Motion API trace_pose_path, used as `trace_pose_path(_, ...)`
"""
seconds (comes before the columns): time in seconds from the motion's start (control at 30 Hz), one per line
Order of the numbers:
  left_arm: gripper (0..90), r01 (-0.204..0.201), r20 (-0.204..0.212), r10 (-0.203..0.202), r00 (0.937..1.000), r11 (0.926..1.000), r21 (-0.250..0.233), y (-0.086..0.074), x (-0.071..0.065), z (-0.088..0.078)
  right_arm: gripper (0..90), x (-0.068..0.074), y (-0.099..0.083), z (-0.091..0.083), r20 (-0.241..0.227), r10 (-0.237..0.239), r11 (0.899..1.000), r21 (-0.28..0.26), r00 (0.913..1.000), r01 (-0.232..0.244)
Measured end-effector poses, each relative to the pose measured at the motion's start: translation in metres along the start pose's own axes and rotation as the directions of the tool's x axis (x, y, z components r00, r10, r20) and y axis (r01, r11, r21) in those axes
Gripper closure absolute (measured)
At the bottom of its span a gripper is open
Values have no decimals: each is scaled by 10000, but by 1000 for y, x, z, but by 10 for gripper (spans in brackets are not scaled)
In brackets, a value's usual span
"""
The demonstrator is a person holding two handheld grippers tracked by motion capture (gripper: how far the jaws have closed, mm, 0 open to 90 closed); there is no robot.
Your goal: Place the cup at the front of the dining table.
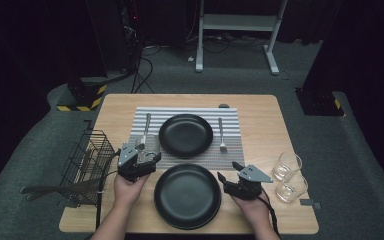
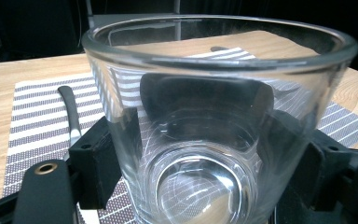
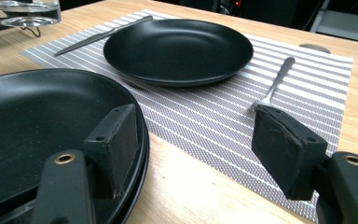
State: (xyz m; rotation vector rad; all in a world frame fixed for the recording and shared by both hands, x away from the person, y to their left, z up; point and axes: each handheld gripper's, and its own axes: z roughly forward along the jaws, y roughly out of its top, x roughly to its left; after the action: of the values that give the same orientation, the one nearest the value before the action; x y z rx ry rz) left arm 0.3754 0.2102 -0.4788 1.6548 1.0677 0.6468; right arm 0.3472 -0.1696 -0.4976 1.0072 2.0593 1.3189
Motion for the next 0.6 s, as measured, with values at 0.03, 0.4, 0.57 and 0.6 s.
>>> trace_pose_path(0.03, 226, 50, -8, -50, 10000, 10000, 18, 0, 0, 2, 314, 0, -1, 0, 55, -51, 10000, 7, 10000, 51)
trace_pose_path(0.4, 227, 279, -38, -278, 9996, 9982, 537, -7, 4, 12, 315, -1, -12, -4, 194, 172, 9998, 24, 9997, -172)
trace_pose_path(0.57, 226, 307, -220, -290, 9993, 9964, 792, -9, 7, 16, 316, -3, -14, -4, 108, 368, 9993, -1, 9993, -368)
trace_pose_path(0.6, 227, 302, -232, -284, 9993, 9961, 824, -9, 8, 17, 317, -2, -14, -5, 83, 366, 9993, -41, 9993, -366)
